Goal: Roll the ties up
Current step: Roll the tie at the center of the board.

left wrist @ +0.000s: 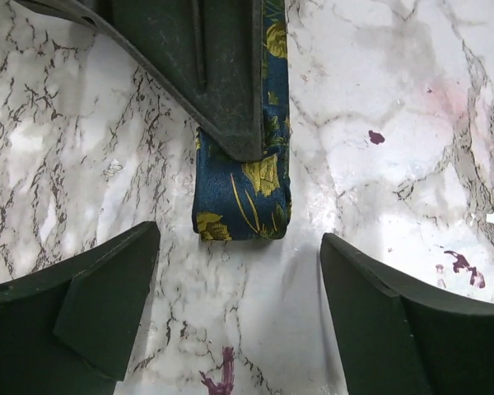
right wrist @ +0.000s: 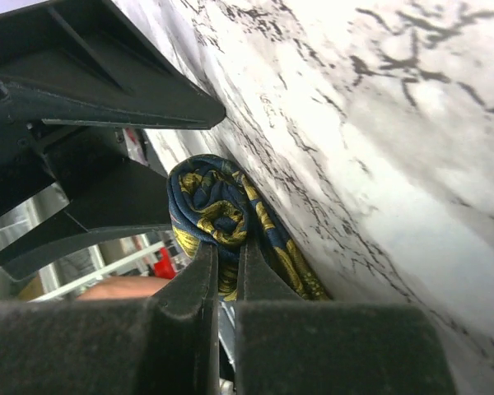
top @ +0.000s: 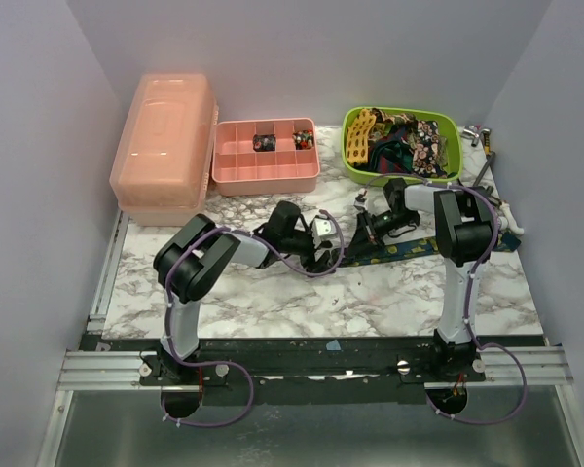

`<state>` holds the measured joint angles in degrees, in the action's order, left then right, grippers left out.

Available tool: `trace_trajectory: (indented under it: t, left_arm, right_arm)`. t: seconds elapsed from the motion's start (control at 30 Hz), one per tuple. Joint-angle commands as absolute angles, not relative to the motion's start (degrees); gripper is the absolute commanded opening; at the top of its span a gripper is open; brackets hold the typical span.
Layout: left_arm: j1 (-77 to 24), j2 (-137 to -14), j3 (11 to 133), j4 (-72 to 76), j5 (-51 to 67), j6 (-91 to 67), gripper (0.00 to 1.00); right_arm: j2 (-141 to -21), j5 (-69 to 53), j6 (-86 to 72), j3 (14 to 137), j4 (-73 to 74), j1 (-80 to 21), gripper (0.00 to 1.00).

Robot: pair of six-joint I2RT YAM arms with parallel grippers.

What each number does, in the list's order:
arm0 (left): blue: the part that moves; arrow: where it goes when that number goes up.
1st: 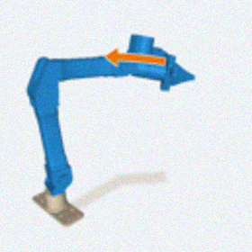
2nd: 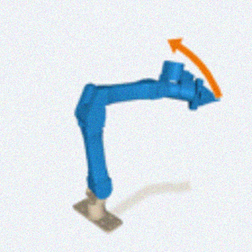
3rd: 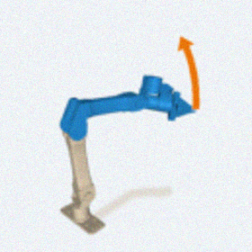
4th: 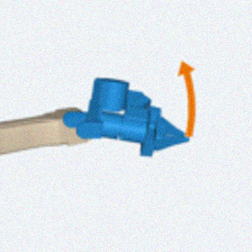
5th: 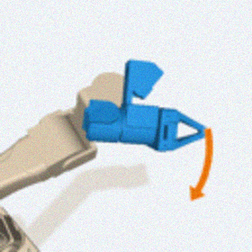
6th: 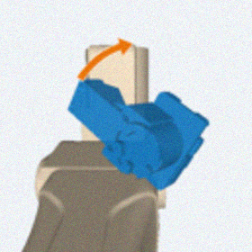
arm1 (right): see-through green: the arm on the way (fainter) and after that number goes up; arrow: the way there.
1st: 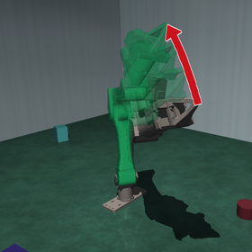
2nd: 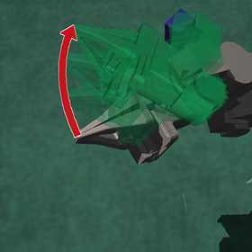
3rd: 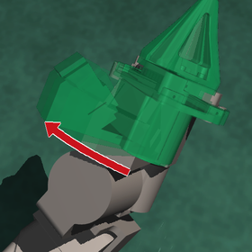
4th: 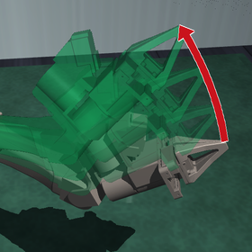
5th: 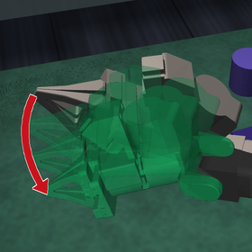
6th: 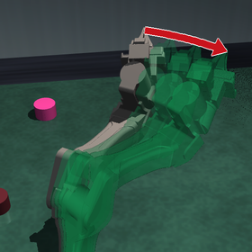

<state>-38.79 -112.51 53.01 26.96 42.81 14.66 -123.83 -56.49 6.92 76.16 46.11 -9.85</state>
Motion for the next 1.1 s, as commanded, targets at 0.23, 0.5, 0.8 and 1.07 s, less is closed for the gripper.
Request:
trace_trajectory:
  t: [0.23, 0.5, 0.8, 1.07]
  left_arm:
    - [-42.2, -121.0, 56.7, 37.4, 41.2, 7.4, 0.65]
    - [-42.3, -116.0, 53.3, 19.4, 34.5, 17.4, 0.23]
    - [-43.1, -115.8, 56.5, 13.2, 32.9, 18.9, 0.30]
    - [-43.8, -116.9, 57.4, 11.6, 33.1, 20.1, 0.31]
  right_arm:
    - [-130.3, -43.6, 10.2, 71.6, 36.1, -9.1, 0.01]
    - [-122.0, -47.8, 9.2, 74.2, 43.4, -8.5, 0.43]
    - [-118.5, -53.3, 7.0, 71.7, 47.4, -10.0, 0.45]
    - [-123.0, -57.8, 4.8, 73.4, 44.1, -10.2, 0.43]
